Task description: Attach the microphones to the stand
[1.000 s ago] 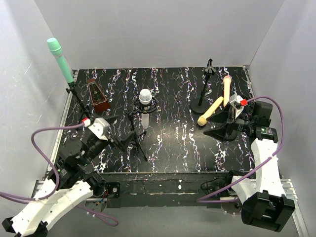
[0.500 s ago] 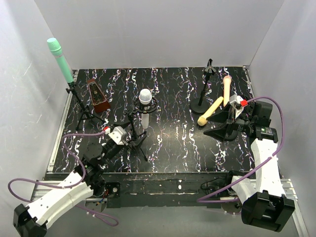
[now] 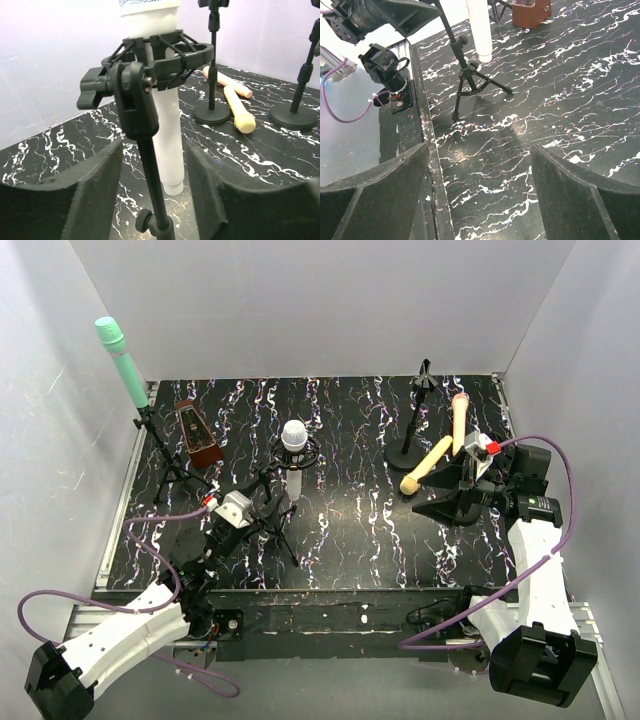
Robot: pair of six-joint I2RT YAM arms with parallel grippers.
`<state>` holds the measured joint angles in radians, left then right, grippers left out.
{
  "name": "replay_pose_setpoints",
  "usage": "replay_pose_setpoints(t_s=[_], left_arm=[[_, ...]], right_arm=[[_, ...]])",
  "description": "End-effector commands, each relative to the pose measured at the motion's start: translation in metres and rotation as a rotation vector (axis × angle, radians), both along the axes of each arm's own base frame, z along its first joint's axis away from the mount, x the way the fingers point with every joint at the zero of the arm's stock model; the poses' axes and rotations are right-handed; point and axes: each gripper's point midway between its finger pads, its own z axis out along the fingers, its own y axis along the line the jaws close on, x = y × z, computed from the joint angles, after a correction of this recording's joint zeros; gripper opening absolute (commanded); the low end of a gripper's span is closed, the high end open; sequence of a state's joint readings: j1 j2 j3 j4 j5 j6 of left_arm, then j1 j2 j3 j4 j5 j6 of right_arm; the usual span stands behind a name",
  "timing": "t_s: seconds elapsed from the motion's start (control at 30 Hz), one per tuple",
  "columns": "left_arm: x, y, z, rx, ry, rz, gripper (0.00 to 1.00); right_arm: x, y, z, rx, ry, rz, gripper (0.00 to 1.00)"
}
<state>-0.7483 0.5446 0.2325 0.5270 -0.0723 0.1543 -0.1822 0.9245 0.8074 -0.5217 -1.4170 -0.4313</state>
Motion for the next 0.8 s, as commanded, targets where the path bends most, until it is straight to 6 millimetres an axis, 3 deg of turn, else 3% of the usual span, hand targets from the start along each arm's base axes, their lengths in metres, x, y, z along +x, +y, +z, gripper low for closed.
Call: replay_pose_setpoints(t_s=[0.0, 0.1, 0.23, 0.33, 0.53, 0.77], left_arm=[[0.007, 0.012, -0.001, -0.016, -0.01, 0.074, 0.45], [0.01, 0.011, -0.005, 0.001, 0.008, 0.079, 0.33], [0.013, 0.005, -0.004, 0.009, 0.011, 0.067, 0.26], [0.017, -0.003, -0.003, 0.039, 0.027, 0.046, 0.0], [0.049, 0.004, 0.019, -0.015, 0.03, 0.108, 0.0], [0.118, 0.013, 0.052, -0.125, -0.007, 0.054, 0.0]], right_arm=[[-0.001, 0.001, 0.005, 0.009, -0.035, 0.018, 0.89], [-0.001, 0.0, 0.004, 0.007, -0.036, 0.017, 0.89], [0.0, 0.0, 0.003, 0.006, -0.034, 0.015, 0.89], [0.0, 0.0, 0.003, 0.005, -0.032, 0.014, 0.89], [-0.001, 0.0, 0.004, 0.005, -0.037, 0.015, 0.89], [-0.001, 0.0, 0.004, -0.002, -0.047, 0.009, 0.89]])
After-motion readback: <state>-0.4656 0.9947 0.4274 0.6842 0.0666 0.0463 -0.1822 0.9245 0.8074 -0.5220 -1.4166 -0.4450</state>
